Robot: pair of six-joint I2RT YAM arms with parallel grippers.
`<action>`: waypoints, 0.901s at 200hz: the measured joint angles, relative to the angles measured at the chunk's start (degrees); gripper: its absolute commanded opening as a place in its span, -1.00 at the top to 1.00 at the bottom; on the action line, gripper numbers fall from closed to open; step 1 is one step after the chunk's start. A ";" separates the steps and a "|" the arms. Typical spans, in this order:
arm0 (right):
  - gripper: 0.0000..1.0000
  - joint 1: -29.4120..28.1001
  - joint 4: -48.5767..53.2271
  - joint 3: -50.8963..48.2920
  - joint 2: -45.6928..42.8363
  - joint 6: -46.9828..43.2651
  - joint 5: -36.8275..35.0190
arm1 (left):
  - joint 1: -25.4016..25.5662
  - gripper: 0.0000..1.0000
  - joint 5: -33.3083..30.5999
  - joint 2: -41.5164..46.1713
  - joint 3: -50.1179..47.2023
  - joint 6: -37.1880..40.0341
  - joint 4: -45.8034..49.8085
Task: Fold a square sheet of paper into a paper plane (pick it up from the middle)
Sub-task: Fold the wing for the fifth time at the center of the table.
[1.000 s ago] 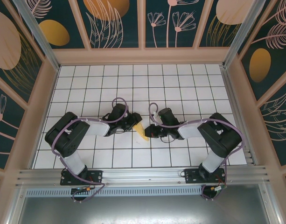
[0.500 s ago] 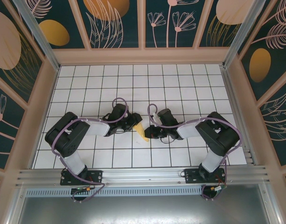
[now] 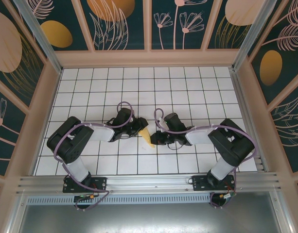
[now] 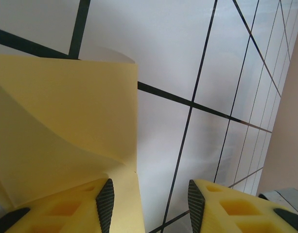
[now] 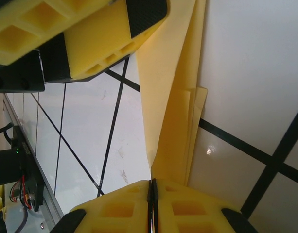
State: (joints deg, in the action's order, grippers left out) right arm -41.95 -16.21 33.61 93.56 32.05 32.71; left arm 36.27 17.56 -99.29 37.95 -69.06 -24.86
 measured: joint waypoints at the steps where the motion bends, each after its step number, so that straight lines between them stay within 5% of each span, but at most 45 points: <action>1: 0.73 -0.02 0.00 0.00 0.00 0.00 0.00 | 0.00 0.05 0.00 0.00 0.00 -0.02 0.00; 53: 0.93 -0.52 -0.09 -0.02 1.49 -0.17 0.35 | 0.00 0.05 0.00 0.00 0.00 -0.02 0.02; 180: 0.76 -1.97 2.05 -0.24 0.07 -0.17 -0.13 | 0.00 0.06 0.17 0.00 0.00 0.00 0.09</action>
State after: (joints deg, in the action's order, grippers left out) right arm -43.92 -14.15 33.36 93.62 31.88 32.58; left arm 36.27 17.74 -99.29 37.95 -69.06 -24.77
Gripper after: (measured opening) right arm 0.121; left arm 0.472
